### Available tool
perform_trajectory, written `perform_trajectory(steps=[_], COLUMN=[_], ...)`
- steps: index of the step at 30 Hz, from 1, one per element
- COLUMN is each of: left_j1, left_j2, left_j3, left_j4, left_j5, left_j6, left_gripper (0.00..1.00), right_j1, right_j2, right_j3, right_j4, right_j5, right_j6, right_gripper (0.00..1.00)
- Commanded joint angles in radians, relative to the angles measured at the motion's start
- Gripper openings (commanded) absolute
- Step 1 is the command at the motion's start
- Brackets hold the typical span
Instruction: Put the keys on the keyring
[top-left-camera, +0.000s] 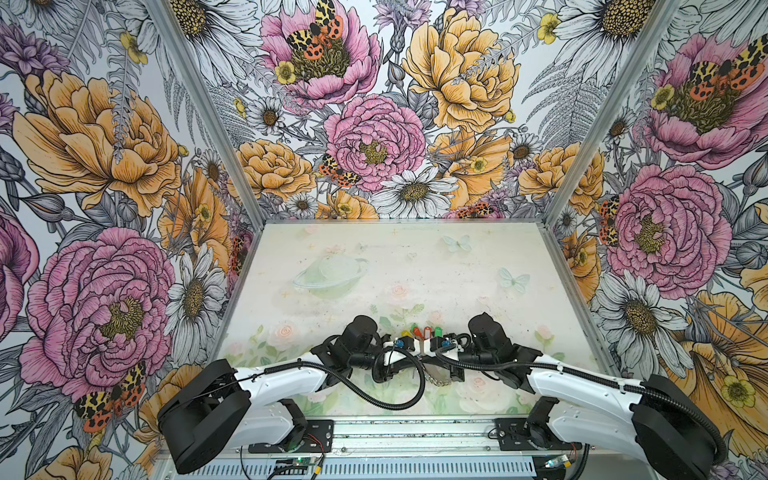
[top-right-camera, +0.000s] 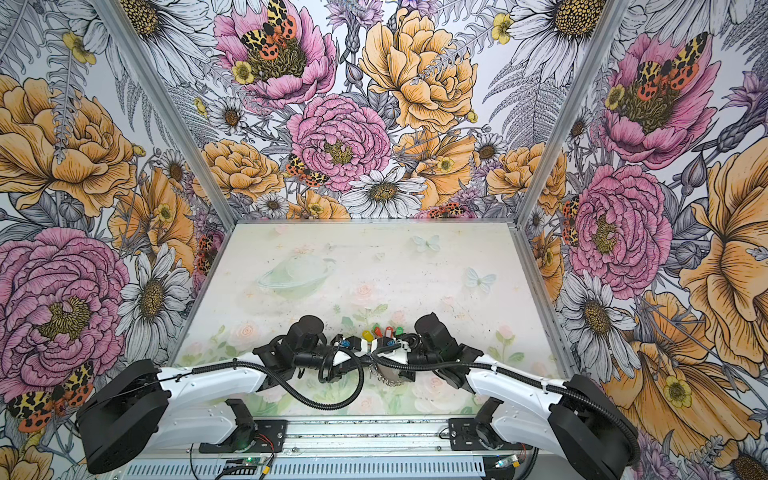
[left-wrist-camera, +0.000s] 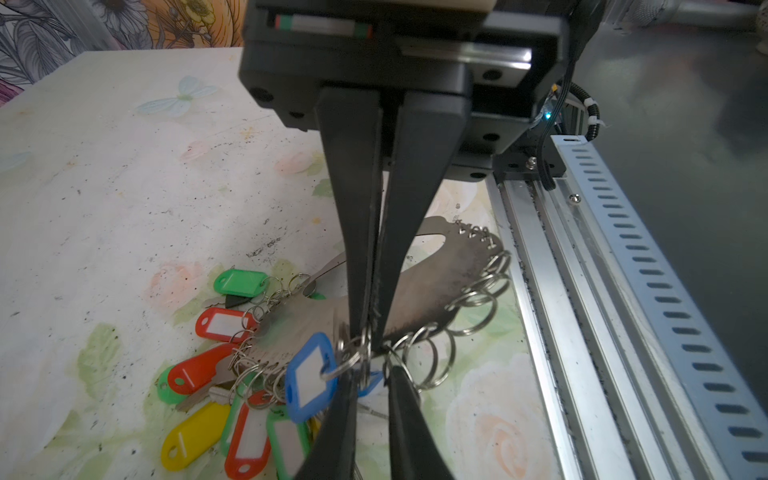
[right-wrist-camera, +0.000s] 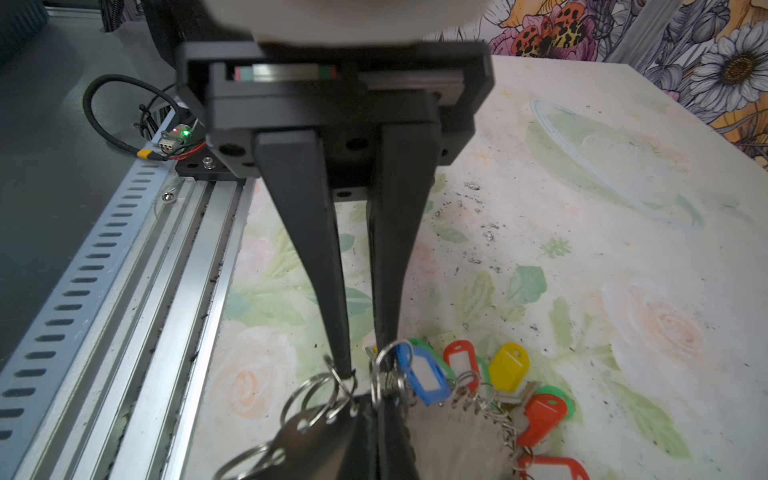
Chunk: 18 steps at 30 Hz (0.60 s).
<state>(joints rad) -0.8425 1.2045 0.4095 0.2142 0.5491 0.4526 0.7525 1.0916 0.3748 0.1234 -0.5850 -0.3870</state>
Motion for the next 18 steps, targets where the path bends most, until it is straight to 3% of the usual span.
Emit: perform_trajectory(steps=[1, 6, 18], left_j1=[0.021, 0.029, 0.000], left_j2=[-0.062, -0.127, -0.075], left_j3=[-0.017, -0.061, -0.051], left_j4=[0.023, 0.081, 0.094], left_j5=[-0.042, -0.114, -0.069], left_j6=[-0.003, 0.002, 0.022], left_gripper=[0.22, 0.25, 0.27], right_j1=[0.001, 0.001, 0.011], right_j2=[-0.026, -0.030, 0.005], right_j3=[0.010, 0.014, 0.035], right_j4=[0.003, -0.010, -0.016], right_j5=[0.071, 0.056, -0.118], right_j6=[-0.020, -0.030, -0.042], right_gripper=[0.00, 0.00, 0.00])
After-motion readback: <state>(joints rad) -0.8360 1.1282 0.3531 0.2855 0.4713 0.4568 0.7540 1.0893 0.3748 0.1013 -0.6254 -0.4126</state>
